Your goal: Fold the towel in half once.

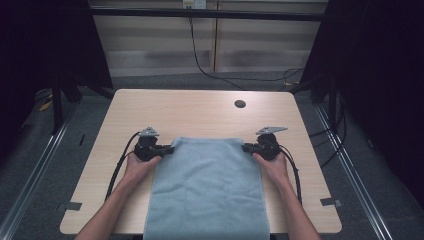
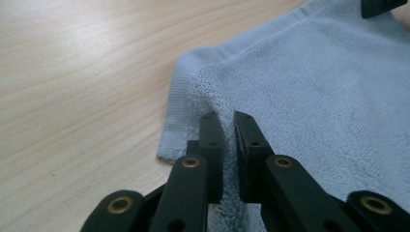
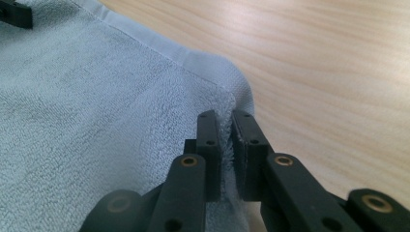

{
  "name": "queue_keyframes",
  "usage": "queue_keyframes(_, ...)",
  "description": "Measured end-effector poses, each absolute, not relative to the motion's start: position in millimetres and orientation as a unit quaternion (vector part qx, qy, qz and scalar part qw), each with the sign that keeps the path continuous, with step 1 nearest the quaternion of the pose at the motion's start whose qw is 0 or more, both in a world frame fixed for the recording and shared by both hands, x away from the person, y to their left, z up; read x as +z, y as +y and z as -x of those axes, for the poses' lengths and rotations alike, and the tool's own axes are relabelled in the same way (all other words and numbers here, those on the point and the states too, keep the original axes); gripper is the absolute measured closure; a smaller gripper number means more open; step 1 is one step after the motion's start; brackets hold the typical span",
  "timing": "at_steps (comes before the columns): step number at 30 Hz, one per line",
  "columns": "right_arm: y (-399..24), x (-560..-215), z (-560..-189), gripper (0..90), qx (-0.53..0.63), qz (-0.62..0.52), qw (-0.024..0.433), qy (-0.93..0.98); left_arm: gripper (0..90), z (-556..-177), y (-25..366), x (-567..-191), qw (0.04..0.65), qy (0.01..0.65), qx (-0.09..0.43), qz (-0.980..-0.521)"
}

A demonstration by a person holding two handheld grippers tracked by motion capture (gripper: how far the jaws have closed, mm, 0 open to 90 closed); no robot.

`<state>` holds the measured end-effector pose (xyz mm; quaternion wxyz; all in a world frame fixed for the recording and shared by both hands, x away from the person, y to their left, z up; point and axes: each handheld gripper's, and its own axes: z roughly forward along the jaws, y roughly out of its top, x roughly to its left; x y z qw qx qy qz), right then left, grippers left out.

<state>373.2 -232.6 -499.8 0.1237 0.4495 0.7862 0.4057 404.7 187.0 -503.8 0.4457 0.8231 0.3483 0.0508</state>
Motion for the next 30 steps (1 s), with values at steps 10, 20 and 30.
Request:
queue_keyframes(10,-237,-480,-368,83.6,0.438,-0.449,0.128,0.768,83.6,-398,193,-480,0.492,0.346,0.048,-0.798)
queue_keyframes(20,-243,-443,-372,84.0,0.464,-0.438,0.138,0.757,83.6,-401,193,-456,0.515,0.344,0.059,-0.783)
queue_keyframes(30,-238,-404,-387,84.0,0.485,-0.425,0.154,0.748,83.8,-415,187,-412,0.537,0.34,0.09,-0.767)
